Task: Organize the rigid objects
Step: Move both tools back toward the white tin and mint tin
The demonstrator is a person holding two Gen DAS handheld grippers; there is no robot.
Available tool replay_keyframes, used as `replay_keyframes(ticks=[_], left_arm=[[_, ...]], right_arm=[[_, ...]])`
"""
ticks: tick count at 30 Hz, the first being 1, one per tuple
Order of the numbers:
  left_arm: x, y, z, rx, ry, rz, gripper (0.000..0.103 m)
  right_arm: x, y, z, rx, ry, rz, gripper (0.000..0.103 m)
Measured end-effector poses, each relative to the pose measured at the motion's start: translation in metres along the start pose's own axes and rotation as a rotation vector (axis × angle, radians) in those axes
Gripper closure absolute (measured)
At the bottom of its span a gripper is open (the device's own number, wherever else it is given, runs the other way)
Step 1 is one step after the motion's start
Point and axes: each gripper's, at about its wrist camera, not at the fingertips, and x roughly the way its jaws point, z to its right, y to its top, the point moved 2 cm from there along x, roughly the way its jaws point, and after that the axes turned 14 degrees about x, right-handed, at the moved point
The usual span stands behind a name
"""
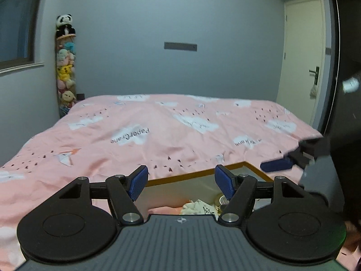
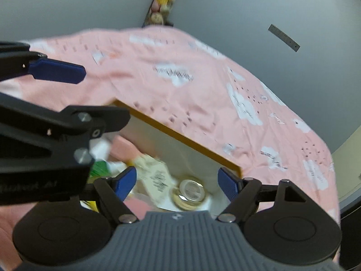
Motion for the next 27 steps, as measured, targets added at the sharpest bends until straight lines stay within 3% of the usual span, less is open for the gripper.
replay_keyframes(ticks=[9,12,18,20,24,27], left_arm=[[-0.035,-0.033,-0.036,-0.027,0.006,-0.044,0.022],[-0.045,-0.050,-0.050,-0.069,0.001,-0.068,0.022],[-0.061,-0.085,-0.080,-0.108,0.008,-0.182,0.022],[-0.063,-0.098,-0.089,-0.127,-0.005,-0.240,0.026],[-0.064,-0.123,-0.103,-0.143,-0.088,-0.339,0.033],[-0.064,-0.137,-0.104,-0.126,-0.085,-0.378,0.034]], right_arm=[[-0.027,-0.030,-0.040,0.197,0.133,0.046,0.024],[-0.037,-0.035,-0.057,0.214,0.174,0.064,0.018],[-0.052,-0.048,-0.090,0.196,0.297,0.055,0.019],[-0.052,-0.053,-0.103,0.156,0.334,0.042,0.021],[-0.036,-0.060,-0.121,0.134,0.392,-0.038,0.047],[-0.026,-0.066,-0.130,0.134,0.424,-0.101,0.049]])
